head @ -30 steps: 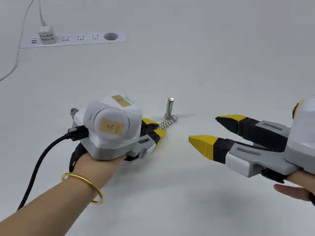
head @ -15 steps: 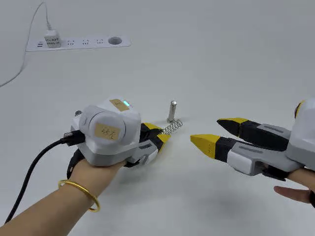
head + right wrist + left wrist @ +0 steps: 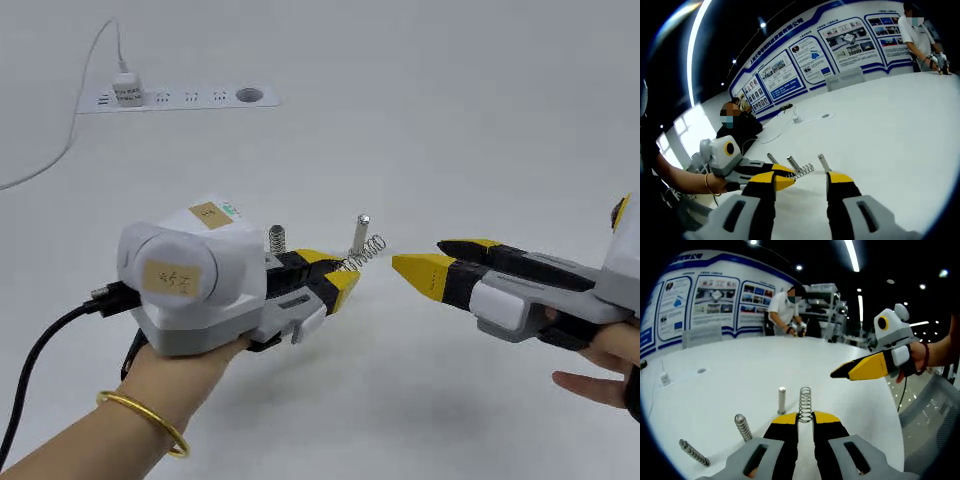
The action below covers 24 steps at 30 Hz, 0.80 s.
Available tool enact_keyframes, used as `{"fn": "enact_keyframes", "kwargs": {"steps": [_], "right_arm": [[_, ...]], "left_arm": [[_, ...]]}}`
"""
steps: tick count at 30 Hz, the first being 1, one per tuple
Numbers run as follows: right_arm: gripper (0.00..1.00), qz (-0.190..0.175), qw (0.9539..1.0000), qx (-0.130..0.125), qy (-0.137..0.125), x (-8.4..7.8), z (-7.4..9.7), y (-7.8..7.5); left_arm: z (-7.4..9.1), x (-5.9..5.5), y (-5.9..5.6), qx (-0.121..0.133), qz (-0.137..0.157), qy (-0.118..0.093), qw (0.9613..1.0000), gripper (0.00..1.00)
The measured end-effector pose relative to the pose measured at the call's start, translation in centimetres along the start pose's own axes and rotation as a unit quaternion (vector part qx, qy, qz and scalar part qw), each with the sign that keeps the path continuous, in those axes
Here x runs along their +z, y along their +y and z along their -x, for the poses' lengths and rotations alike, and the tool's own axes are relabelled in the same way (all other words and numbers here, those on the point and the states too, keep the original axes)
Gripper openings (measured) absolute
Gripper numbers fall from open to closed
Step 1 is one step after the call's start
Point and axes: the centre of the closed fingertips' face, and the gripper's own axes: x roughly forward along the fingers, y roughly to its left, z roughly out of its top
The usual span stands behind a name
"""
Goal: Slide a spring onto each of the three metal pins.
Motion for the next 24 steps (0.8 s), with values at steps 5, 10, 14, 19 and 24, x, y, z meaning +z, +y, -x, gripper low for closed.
{"fn": "enact_keyframes", "kwargs": {"steps": [5, 10, 14, 19, 24], "right_arm": [[0.38, -0.017, 0.9998, 0.014, 0.0, 0.1, -0.4, 0.7], [0.34, -0.052, 0.9982, 0.029, -0.006, 0.3, -1.0, 1.3], [0.31, -0.067, 0.9969, 0.039, -0.012, 0.5, -1.4, 1.9], [0.28, -0.105, 0.9922, 0.061, -0.027, 1.0, -1.7, 2.9], [0.23, -0.148, 0.9849, 0.08, -0.042, 1.5, -2.0, 3.8]], "left_arm": [[0.8, 0.8, -0.5, -0.005, 0.012, -0.022, 0.9997, 0.1], [1.5, 1.6, -1.0, -0.011, 0.023, -0.045, 0.9987, 0.1], [2.1, 2.3, -1.5, -0.021, 0.023, -0.063, 0.9975, 0.1], [2.8, 3.1, -2.0, -0.029, 0.023, -0.081, 0.9961, 0.1], [3.3, 3.8, -2.5, -0.037, 0.022, -0.095, 0.9945, 0.1]]}}
